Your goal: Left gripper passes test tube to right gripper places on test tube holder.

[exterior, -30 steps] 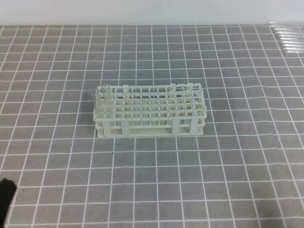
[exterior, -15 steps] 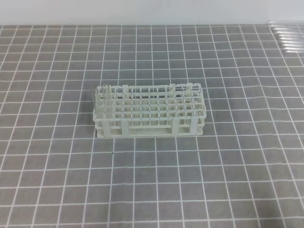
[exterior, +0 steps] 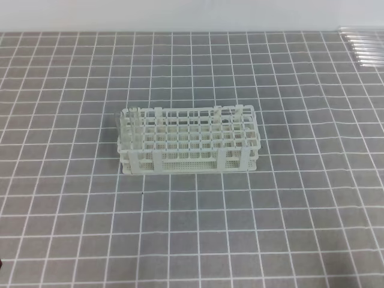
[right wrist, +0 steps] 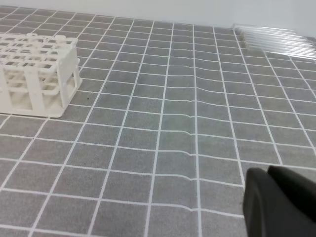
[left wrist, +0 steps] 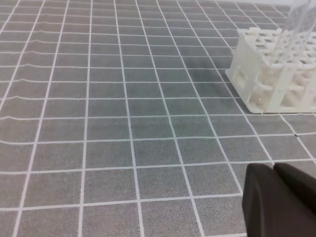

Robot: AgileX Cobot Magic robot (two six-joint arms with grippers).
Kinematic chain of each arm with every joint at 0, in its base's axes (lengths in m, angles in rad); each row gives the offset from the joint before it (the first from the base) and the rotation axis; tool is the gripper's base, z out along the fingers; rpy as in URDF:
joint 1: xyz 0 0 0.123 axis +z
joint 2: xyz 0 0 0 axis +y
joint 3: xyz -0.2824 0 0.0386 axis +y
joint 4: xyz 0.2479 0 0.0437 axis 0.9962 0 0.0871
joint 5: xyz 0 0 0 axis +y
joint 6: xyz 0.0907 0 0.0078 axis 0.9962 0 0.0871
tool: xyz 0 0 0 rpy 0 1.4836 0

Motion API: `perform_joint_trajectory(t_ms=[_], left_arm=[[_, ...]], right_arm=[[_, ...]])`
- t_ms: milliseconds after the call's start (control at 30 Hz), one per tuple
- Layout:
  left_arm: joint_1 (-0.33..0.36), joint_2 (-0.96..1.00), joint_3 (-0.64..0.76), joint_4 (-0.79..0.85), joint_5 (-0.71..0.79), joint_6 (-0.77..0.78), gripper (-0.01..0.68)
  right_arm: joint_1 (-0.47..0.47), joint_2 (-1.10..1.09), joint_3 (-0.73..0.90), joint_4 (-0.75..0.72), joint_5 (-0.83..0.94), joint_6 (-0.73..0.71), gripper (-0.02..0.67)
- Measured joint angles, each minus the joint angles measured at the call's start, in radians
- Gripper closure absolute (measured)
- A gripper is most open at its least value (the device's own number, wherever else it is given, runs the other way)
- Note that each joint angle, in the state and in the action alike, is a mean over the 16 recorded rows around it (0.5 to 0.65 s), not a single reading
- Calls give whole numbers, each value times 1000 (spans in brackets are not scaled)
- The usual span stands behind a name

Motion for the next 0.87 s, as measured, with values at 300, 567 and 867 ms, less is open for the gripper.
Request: perform_joint_trajectory(t_ms=[300, 567, 867], left_arm=[[0, 0, 0, 0, 0, 0, 674], [0, 0, 0, 0, 0, 0, 674], [0, 0, 0, 0, 0, 0, 675]], right_arm=[[0, 0, 0, 0, 0, 0, 662], [0, 1, 0, 0, 0, 0, 662], [0, 2, 0, 0, 0, 0, 662]])
